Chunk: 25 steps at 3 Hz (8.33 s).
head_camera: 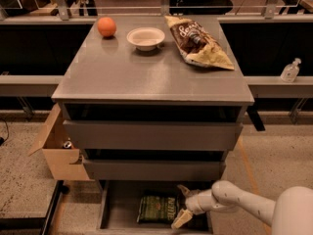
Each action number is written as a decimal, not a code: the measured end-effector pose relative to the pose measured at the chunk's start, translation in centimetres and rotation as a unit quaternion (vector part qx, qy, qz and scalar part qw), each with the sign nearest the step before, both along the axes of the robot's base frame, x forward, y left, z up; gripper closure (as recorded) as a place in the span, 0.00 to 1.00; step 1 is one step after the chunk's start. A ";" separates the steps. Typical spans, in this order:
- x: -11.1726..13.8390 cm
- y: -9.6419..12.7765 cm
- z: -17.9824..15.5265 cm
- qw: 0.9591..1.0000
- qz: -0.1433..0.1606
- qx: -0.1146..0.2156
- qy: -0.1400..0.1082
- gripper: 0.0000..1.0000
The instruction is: Pick green jalapeno chip bag from bottom drawer and place on counter
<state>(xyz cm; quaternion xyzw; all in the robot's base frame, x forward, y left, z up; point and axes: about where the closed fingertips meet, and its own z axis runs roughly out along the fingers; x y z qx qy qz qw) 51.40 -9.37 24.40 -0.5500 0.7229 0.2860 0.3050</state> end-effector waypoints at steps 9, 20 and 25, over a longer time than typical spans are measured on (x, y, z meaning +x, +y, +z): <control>4.1 6.0 -10.7 0.999 -0.005 -0.040 -0.020 0.00; -1.1 2.0 6.8 0.989 0.039 0.035 -0.137 1.00; -2.7 -3.9 24.8 0.934 0.011 -0.061 -0.353 1.00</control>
Offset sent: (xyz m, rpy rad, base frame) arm 0.0318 0.0337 -0.0392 -0.0082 -0.0637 0.0208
